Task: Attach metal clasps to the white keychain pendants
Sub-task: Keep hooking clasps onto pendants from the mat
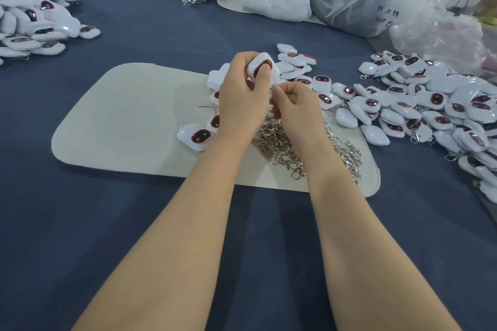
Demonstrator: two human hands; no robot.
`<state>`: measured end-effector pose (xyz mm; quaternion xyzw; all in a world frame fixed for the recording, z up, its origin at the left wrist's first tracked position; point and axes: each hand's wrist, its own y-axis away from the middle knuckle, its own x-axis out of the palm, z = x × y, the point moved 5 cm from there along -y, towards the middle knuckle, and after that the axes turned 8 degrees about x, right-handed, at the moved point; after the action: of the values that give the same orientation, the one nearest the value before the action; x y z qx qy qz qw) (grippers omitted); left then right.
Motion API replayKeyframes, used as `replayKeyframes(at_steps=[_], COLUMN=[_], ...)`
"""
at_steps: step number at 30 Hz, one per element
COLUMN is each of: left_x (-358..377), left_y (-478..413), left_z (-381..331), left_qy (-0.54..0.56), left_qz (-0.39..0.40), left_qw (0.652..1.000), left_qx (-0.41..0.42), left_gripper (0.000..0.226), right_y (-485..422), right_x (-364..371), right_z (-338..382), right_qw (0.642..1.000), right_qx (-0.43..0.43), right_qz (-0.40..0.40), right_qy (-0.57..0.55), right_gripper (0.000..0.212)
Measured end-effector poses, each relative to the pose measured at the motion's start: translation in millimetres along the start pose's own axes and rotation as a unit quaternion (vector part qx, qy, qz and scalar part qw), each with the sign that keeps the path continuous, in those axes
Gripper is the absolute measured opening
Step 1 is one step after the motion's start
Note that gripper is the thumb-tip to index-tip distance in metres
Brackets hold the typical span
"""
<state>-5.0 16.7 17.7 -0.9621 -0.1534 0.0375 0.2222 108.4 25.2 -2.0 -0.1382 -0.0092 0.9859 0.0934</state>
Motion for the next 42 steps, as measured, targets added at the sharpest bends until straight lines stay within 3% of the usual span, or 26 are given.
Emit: replayKeyframes(at_steps=[6,11,13,16,18,20,21,22,24,25,27,30,35,39,42], left_x=[-5,0,2,1,-2,-4,-4,-4,-3,-3,-3,-3,1,1,2], left_y=[-2,0,0,0,0,0,-1,-1,-1,0,-1,-1,1,2,3], left_z=[2,-1,-1,4,7,11,12,13,14,14,15,14,16,16,17], left_qy=[0.038,0.034,0.024,0.036,0.035,0.037,0.039,0.04,0.038,0.037,0.036,0.034,0.045,0.035,0.025], left_qz=[-0.016,0.011,0.014,0.001,-0.019,-0.032,-0.034,-0.033,-0.029,-0.027,-0.026,-0.024,0.004,0.011,0.027], left_qw=[0.998,0.998,0.998,0.996,0.995,0.993,0.992,0.992,0.992,0.992,0.992,0.991,0.989,0.989,0.984], left_qx=[-0.048,-0.057,-0.058,-0.081,-0.096,-0.112,-0.117,-0.118,-0.118,-0.118,-0.12,-0.125,-0.139,-0.144,-0.173], left_gripper=[0.009,0.021,0.028,0.034,0.03,0.025,0.023,0.02,0.014,0.011,0.01,0.009,0.011,0.008,0.036], right_y=[2,1,1,-1,-5,-8,-9,-9,-9,-9,-9,-10,-9,-5,5], right_x=[3,-7,-11,-24,-41,-54,-57,-59,-57,-54,-45,-36,-36,-40,-29], right_z=[3,10,7,6,1,-8,-12,-14,-12,-11,-11,-17,-17,-6,15], right_qw=[0.999,0.995,0.997,0.988,0.925,0.866,0.866,0.897,0.97,0.974,0.954,0.919,0.909,0.966,0.977], right_qx=[-0.017,-0.057,-0.037,0.003,0.04,0.063,0.071,0.078,0.074,0.055,0.035,0.056,0.071,0.002,-0.099], right_qz=[-0.013,-0.021,-0.015,-0.083,-0.133,-0.165,-0.176,-0.192,-0.214,-0.212,-0.175,-0.108,-0.134,-0.186,-0.167], right_qy=[-0.024,0.078,0.066,-0.128,-0.354,-0.468,-0.462,-0.39,-0.093,0.052,0.242,0.374,0.389,0.179,0.087], right_gripper=[0.003,0.002,0.008,0.011,0.009,0.007,0.007,0.011,0.029,0.034,0.036,0.036,0.031,0.021,0.014])
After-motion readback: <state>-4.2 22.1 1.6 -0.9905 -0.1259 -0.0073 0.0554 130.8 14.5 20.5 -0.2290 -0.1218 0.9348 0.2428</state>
